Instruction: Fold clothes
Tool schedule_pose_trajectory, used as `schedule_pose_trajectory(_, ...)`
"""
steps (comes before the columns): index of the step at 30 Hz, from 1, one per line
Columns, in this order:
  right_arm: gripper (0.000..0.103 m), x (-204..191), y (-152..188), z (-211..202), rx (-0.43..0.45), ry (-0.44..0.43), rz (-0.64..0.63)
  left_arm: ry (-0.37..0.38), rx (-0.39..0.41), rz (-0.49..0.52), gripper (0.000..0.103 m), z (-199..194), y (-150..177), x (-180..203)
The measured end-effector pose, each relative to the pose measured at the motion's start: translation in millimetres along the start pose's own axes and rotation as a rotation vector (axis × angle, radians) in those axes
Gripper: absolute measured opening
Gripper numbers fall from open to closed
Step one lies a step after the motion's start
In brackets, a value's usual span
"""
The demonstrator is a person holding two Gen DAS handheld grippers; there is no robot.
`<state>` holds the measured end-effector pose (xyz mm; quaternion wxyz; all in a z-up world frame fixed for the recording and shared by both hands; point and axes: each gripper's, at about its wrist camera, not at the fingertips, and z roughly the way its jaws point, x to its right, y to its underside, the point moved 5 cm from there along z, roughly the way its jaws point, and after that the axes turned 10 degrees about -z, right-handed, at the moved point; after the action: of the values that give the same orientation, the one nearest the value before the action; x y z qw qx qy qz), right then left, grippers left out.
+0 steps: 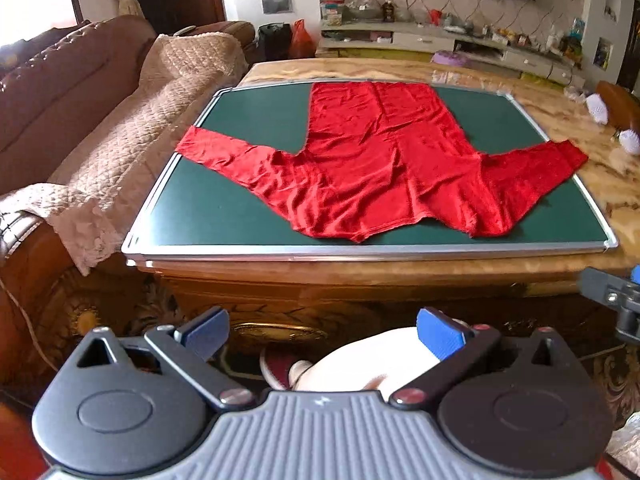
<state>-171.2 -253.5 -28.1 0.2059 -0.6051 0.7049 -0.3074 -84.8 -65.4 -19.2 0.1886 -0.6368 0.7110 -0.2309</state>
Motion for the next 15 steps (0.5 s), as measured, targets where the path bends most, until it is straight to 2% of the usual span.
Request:
schedule_pose_trajectory(2, 0.085, -3, -3, -5, -0.022, 0.059, -0.058, -0.031, -0.011, 0.005, 0.103, -3, -2, -4)
schedule_pose_trajectory(4, 0.085, -8, -3, -6, -0.055, 0.113, -0.130, -0.037, -0.003, -0.001, 0.103, -8, -2, -7)
schedule_pose_trajectory(6, 0.085, -12, -3, -9, -0.048, 0.134, -0.173, -0.026, 0.010, -0.004, 0.103, -15, -2, -8)
schedule_pose_trajectory(15, 0.085, -14, -8, -28, -0.032, 0.044, -0.150, 0.030, 0.030, -0.006, 0.103, -40, -2, -1)
